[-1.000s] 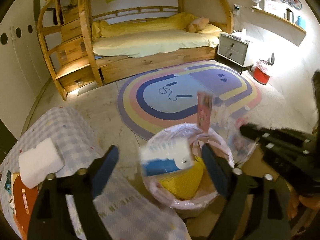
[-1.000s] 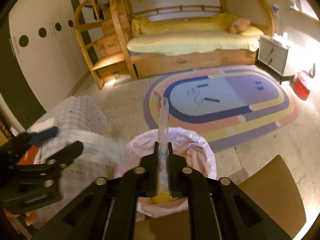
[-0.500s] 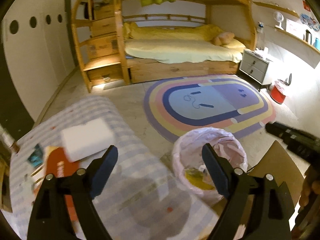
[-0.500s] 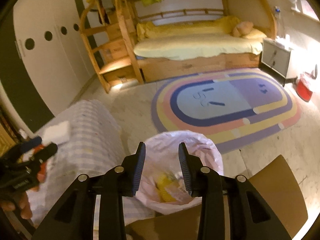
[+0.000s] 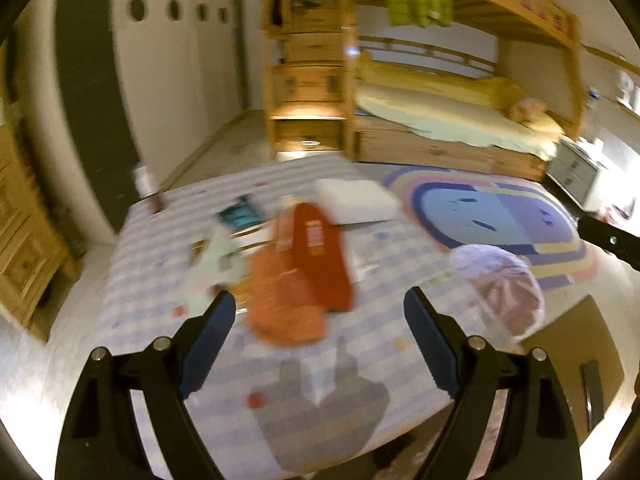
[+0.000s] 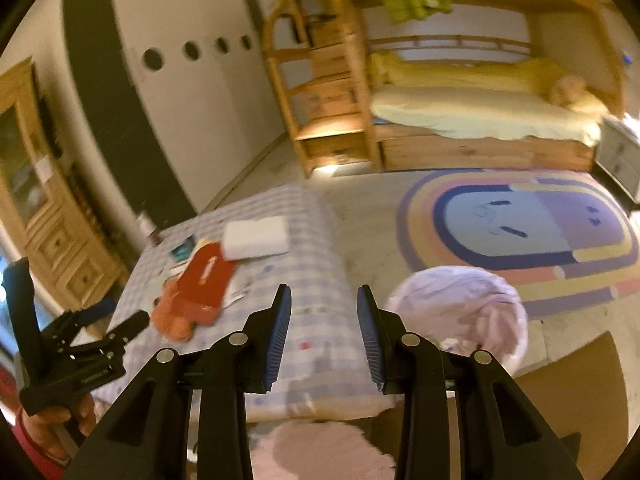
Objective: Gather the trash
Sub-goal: 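Grasp the red cardboard piece with the left gripper while the right grasps the white foam block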
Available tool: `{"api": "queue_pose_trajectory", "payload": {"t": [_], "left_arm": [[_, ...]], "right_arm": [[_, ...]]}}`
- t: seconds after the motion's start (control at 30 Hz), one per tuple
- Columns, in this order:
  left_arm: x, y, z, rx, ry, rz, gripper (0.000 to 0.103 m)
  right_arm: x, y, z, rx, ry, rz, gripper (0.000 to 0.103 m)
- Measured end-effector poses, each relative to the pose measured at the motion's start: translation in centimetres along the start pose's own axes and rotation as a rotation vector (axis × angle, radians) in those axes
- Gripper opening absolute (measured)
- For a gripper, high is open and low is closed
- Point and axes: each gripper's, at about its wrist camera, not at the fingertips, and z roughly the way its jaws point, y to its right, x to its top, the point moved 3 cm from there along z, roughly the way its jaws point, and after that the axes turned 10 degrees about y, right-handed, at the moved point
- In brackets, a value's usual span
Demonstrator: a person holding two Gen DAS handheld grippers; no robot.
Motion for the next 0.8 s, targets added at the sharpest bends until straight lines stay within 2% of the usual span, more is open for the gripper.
{"api": "queue_pose_trajectory", "payload": {"t": [0.17, 0.27, 0.4, 0.63, 0.8], "left_arm": [[-1.1, -5.0, -1.3, 0.123, -0.004, -0.073, 0.085], [-1.4, -7.3, -1.9, 0.179, -0.003, -0.108, 0.088], [-1.5, -9.3, -1.8, 0.23, 0.001, -0.135, 0.088], [-1.1, -9.9, 0.5, 0.231, -0.007, -0.122, 0.088], [-0.4, -10.2, 3.6, 0.234, -0.02, -0.118, 0.088]], "right_arm": [[-0.4, -4.3, 1.8, 0.095, -0.032, -0.077, 0.038], [-0.5, -5.9, 2.9, 0.117, -0.039, -0.121, 0.046], [-0.7, -7.4, 4.9, 0.131, -0.06, -0.15, 0.049], [-0.7, -8.3, 8.8, 0.111, -0.09, -0.178, 0.052], [-0.5, -8.7, 12.8, 0.103, -0.12, -0.198, 0.052]]}}
